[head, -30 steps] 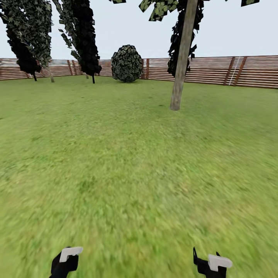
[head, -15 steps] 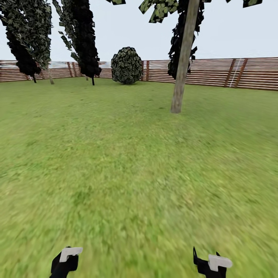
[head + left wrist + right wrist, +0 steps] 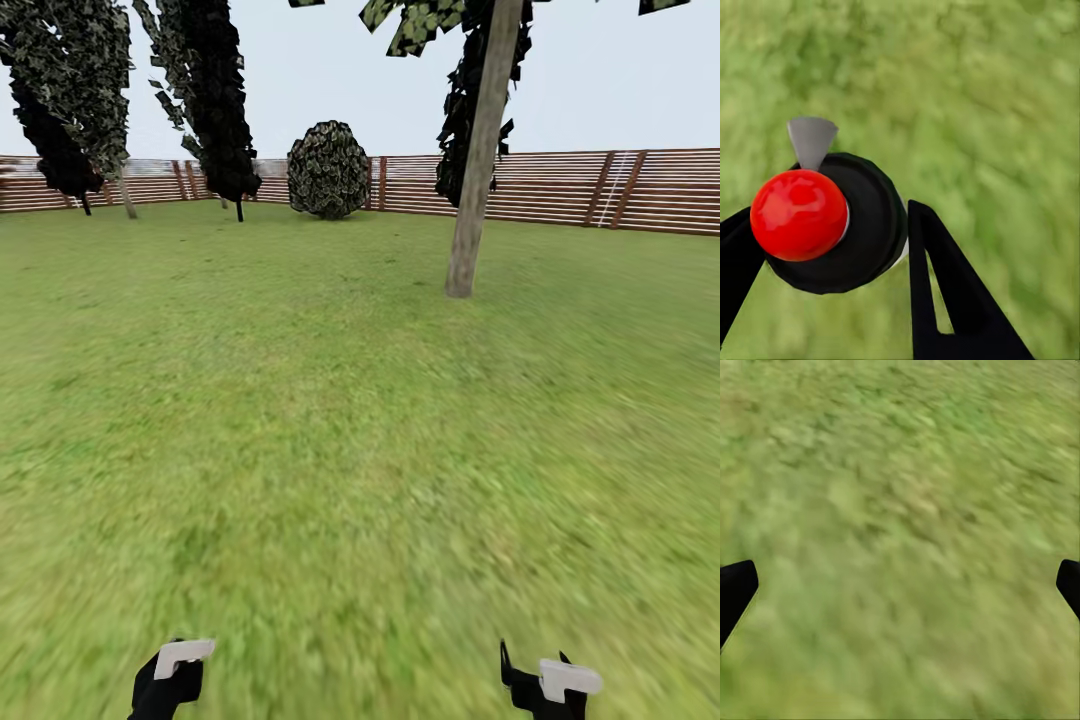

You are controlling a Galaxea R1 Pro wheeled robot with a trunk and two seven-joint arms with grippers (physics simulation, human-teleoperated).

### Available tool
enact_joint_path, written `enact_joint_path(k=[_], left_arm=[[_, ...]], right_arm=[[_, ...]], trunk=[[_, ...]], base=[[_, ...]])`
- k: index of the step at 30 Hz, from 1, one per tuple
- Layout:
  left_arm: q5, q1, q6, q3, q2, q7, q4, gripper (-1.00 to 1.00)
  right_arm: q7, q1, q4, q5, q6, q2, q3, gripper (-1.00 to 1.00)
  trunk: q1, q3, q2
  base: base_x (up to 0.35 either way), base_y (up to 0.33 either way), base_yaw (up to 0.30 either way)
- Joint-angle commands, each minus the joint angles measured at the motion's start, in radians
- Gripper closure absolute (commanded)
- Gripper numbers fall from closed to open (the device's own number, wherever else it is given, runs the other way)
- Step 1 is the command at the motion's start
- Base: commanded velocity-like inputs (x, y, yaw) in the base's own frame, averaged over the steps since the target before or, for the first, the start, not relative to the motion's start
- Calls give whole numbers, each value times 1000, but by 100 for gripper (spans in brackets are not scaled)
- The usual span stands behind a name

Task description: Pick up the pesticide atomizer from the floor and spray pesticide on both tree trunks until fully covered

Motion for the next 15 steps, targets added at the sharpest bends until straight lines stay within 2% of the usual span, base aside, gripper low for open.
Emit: enact_joint_path(k=[1,12,15], left_arm=[[-11,-1,-4,6,-1,1,1,100],[-11,-1,-4,6,-1,1,1,100],[-11,-1,-4,6,-1,1,1,100]], right_arm=[[-2,-1,1,1,-3,0,0,-100],[-2,-1,1,0,-3,-1,0,-100],[-2,-1,1,0,-3,-1,0,-100]], trunk=[[0,-1,0],[0,-1,0],[0,-1,0]], base=[[338,0,0],[338,0,-2],[338,0,-105]])
